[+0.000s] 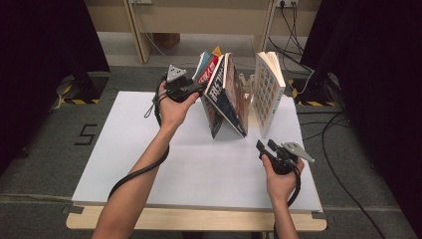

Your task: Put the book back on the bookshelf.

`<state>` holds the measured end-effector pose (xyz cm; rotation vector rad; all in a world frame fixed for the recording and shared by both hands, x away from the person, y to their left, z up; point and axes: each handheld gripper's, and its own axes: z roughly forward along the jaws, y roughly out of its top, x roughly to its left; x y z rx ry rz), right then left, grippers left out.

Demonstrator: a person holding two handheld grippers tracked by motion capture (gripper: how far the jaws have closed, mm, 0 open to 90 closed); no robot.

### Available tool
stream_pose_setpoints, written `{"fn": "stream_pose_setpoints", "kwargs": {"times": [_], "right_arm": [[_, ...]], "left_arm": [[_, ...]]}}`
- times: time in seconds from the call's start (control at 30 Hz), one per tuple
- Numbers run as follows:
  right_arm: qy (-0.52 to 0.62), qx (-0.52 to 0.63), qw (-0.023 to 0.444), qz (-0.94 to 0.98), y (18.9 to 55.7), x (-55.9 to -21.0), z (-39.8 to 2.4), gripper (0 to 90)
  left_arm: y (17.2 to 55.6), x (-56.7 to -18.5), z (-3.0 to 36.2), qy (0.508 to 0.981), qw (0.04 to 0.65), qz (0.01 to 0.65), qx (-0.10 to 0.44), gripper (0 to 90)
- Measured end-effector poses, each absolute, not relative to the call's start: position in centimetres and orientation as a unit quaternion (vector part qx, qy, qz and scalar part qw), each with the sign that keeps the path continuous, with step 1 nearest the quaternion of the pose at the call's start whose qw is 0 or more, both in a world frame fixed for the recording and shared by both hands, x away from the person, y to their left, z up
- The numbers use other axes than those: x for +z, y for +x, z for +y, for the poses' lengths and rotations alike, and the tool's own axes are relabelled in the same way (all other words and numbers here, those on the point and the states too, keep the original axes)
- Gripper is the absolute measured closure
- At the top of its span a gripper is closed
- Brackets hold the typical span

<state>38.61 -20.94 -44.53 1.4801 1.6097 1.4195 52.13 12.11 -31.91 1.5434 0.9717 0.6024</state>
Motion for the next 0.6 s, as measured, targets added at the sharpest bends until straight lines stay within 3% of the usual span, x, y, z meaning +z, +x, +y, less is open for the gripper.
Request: {"fn": "stream_pose_setpoints", "kwargs": {"times": [0.6], "right_arm": [[0.514,0.521,0.276,0.623,40.3,-43.2,-17.8,50.0]], "left_arm": [[49.3,-32.2,15.8,0.667,0.566,0.408,0.262,40.4]]}}
